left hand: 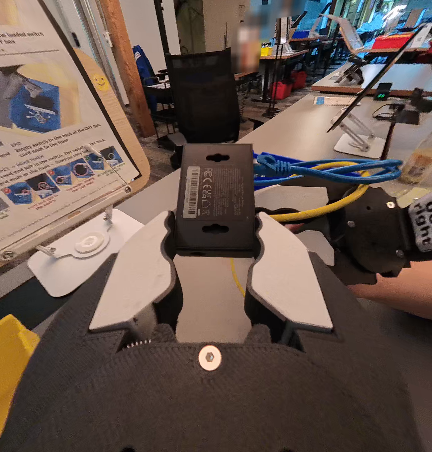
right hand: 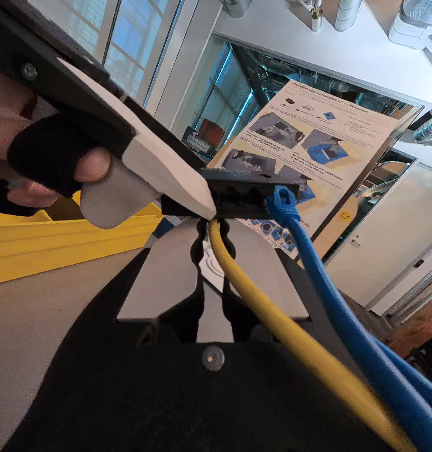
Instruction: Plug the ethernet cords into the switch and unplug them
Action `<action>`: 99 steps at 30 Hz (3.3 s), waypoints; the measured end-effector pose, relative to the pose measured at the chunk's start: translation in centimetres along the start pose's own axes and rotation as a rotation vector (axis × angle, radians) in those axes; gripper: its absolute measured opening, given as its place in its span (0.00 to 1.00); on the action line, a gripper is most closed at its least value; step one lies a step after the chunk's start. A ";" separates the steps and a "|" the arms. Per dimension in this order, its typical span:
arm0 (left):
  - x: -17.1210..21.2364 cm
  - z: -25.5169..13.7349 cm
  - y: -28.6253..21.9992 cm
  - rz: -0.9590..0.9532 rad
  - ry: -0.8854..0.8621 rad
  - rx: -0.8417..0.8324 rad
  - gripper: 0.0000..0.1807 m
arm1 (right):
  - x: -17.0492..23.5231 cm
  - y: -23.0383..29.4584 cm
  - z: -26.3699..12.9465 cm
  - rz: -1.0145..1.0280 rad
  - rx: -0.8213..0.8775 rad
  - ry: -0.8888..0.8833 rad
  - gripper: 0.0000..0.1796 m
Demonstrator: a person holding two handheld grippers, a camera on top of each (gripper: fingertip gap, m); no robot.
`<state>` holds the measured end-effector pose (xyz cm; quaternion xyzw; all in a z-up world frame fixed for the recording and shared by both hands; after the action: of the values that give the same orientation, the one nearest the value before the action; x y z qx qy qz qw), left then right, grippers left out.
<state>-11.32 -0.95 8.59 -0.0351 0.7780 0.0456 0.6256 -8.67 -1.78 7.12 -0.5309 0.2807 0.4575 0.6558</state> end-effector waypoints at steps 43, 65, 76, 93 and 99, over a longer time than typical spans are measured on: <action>-0.9 -2.3 2.8 -0.085 -0.170 -0.010 0.33 | -4.6 -0.4 -2.1 -0.314 0.092 -0.279 0.06; -1.3 -2.4 1.6 0.080 -0.137 0.009 0.33 | -5.0 -0.3 -2.1 -0.201 -0.031 -0.241 0.06; -3.1 -3.6 -0.3 0.288 -0.172 -0.063 0.34 | -6.8 -0.8 -3.2 -0.183 -0.035 -0.301 0.06; -3.9 -4.2 -1.1 0.434 -0.169 -0.164 0.34 | -7.4 -0.9 -3.5 -0.132 -0.048 -0.308 0.06; -2.3 -2.5 1.5 0.218 -0.109 -0.222 0.33 | -5.3 -1.5 -1.7 0.006 -0.231 -0.129 0.12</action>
<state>-13.43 0.25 11.45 -0.0169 0.7324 0.2005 0.6505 -9.39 -4.99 11.82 -0.5717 0.1848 0.5219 0.6055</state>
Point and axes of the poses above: each gripper's, where its closed fingertips meet, z out along the fingers, x out of its underside, y = z × x across the jaws, the point moved 2 cm from there along -z, back along the fingers, and after that the axes turned 11 degrees about x, right-handed, at the moved point
